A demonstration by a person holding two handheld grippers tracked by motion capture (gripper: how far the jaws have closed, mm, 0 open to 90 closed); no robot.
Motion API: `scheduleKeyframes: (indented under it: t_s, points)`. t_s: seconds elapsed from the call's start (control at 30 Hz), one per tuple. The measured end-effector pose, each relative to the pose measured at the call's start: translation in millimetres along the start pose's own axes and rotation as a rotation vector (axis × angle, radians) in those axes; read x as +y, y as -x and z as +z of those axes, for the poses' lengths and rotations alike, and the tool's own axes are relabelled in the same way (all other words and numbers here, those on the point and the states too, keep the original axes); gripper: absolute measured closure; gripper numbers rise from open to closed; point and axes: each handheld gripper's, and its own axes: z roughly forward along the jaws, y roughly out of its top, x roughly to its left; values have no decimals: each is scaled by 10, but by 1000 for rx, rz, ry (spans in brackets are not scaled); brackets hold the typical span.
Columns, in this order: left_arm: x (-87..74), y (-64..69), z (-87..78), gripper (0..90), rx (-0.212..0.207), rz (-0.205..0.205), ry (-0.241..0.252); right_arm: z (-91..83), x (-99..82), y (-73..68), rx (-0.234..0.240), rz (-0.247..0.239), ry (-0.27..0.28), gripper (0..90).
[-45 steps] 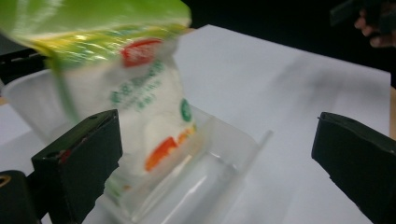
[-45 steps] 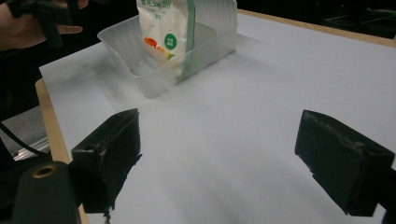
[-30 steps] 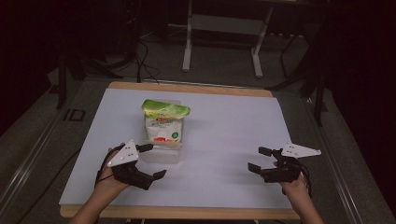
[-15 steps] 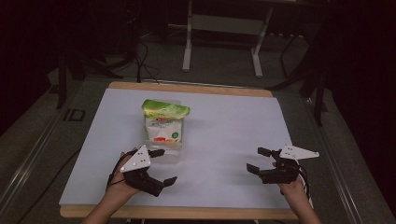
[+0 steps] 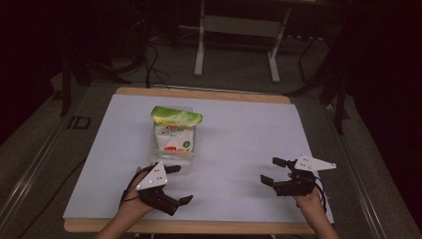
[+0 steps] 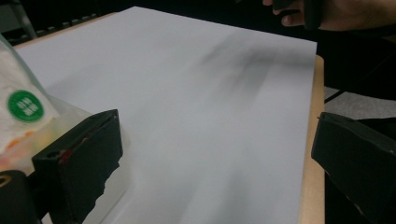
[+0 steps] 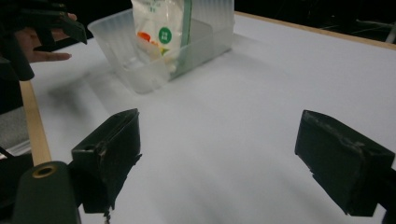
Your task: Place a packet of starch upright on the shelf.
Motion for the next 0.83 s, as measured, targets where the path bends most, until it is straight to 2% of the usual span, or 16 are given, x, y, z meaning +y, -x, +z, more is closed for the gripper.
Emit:
scheduleKeyframes:
  t_s: [0.13,0.23,0.53,0.83]
  points:
    - [-56,29,65,22,-9,-2,-22,53,-42,-13,-2,-14,-21,142]
    - [-80,51,91,22,-9,-5,12,83,-63,-12,-2,-23,-29,142]
    - [-106,63,121,23,-2,13,-11,91,-101,24,-13,-11,-31,142]
    - [-121,48,117,42,4,4,-5,111,-116,26,-4,-9,-39,143]
